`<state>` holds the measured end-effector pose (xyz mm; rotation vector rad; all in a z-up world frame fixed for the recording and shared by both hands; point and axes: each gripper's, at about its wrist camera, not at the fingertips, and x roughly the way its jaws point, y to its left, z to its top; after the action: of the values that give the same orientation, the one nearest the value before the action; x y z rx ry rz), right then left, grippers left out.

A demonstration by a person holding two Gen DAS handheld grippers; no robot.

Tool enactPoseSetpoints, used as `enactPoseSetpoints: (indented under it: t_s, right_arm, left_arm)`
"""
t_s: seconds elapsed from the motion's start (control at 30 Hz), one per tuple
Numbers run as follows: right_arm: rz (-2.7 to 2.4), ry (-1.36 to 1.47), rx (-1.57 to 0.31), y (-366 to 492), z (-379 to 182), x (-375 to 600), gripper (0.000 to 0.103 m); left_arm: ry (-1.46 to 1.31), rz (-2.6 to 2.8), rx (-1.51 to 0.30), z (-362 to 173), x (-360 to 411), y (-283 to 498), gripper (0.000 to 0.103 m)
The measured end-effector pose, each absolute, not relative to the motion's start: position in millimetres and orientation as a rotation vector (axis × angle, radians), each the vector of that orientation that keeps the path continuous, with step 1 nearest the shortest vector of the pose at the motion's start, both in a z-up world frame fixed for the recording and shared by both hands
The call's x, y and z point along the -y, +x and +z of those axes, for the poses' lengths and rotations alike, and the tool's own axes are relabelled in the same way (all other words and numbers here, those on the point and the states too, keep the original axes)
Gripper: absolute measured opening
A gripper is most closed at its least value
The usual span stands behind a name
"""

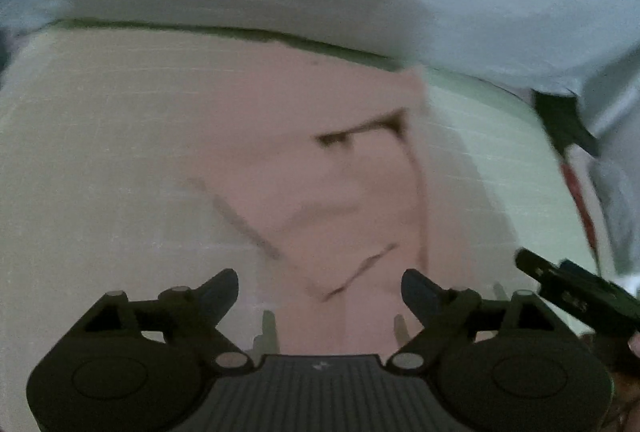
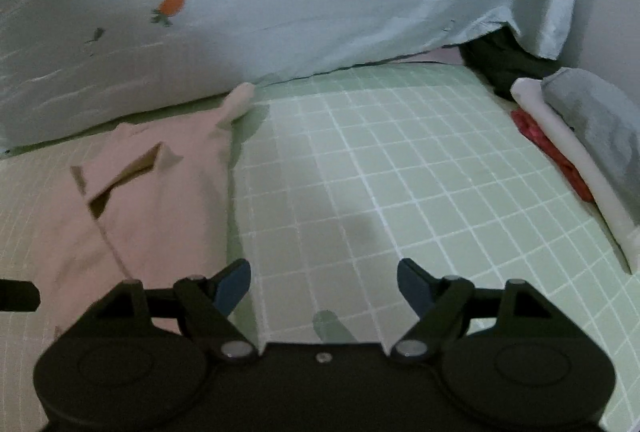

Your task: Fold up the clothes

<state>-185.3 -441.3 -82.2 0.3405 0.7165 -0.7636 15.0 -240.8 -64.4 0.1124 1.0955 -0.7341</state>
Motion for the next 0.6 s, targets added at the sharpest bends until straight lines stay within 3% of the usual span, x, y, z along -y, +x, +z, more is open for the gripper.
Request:
enactPoseSetpoints:
  t_s: [0.07,0.17,0.23,0.4,0.5,0.6]
  right_arm:
    - [-0.727,0.326,-0.713,-183.3,-82.5,433.9,0.081]
    - [-0.633,0.314,-0.710,-172.6,-81.3,420.9,0.080]
    - [-0.546,0.308,-0.699,-161.6,-76.8,409.2,0.071]
    - [-0.366,0.224,-0.685,-126.4,-74.4,382.1,0.063]
    - [-0.325,0.231,-0.740,-105.6,-89.2,378.2,0.045]
    - [-0.328,0.237,-0.779,-88.6,-103.9,379.0,0.045]
  left_arm:
    - [0.109,-0.645,-1.109,-67.4,225.6,14.4,0.096]
    - [0.137,-0.496,-1.127,-73.8,204.9,13.5,0.098]
    - [0.162,-0.407,-1.136,-77.0,192.6,15.0,0.098]
    - [0.136,-0.326,-1.199,-88.5,159.3,13.0,0.099]
    - [0.144,-0.308,-1.216,-92.8,148.2,10.2,0.099]
    - [0.153,-0.305,-1.232,-97.0,141.8,8.9,0.099]
